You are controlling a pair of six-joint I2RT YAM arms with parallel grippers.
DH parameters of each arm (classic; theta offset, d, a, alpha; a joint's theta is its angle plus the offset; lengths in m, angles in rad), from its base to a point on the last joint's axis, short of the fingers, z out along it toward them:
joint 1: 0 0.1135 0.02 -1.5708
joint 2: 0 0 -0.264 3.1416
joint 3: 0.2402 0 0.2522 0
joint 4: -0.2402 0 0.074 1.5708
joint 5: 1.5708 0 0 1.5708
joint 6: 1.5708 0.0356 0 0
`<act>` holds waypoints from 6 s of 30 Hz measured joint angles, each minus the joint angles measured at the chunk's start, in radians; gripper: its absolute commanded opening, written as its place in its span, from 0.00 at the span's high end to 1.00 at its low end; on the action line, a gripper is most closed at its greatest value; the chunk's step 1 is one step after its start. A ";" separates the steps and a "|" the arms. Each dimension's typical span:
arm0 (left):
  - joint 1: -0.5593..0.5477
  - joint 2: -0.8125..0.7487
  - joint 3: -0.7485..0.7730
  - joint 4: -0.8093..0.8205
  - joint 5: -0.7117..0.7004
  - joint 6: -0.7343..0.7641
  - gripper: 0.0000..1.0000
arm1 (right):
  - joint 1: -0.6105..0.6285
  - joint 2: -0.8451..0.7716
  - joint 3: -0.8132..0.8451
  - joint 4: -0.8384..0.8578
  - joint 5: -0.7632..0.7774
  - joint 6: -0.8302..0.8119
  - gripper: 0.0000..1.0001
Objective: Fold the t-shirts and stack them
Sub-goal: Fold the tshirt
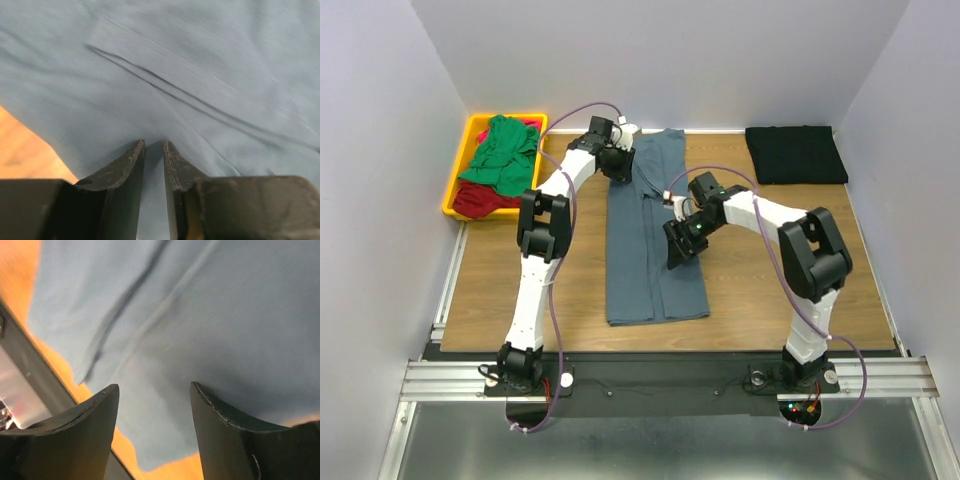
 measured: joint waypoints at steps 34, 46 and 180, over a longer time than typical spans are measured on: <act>-0.076 -1.764 -1.679 -0.119 0.235 0.885 0.47 | 0.336 -0.419 -0.452 0.068 0.441 -0.294 0.37; -0.335 -1.810 -1.783 -0.109 0.192 1.025 0.32 | 0.365 -0.742 -0.644 0.071 0.435 -0.620 0.28; -0.003 -0.819 -1.154 0.211 0.270 0.591 0.52 | -0.068 -0.037 0.043 0.137 0.208 -0.528 0.68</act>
